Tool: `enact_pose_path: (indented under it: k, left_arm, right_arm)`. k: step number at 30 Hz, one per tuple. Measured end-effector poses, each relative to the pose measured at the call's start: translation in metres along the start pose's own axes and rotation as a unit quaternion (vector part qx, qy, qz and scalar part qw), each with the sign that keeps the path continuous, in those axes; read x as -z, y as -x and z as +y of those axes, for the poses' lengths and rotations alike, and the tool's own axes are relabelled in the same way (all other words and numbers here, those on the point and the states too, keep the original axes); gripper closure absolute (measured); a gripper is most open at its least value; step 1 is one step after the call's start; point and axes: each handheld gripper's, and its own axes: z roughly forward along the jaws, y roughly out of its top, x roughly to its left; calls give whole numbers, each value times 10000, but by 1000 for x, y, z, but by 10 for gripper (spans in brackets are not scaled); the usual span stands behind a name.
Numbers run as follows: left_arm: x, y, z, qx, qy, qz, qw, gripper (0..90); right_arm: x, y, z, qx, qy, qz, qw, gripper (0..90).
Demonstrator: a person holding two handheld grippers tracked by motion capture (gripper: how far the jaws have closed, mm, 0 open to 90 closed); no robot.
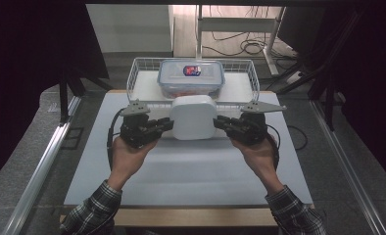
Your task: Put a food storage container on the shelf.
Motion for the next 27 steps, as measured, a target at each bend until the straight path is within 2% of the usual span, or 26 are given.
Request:
enact_pose_path:
  k: [11, 27]
  left_arm:
    - [10, -6, 29, -32, 148, 30, 9999, 791]
    - [25, -20, 80, -110, 336, 62, 9994, 792]
  right_arm:
    - [1, 3, 30, 8, 154, 24, 9999, 783]
    - [-2, 9, 82, -3, 387, 0, 9993, 779]
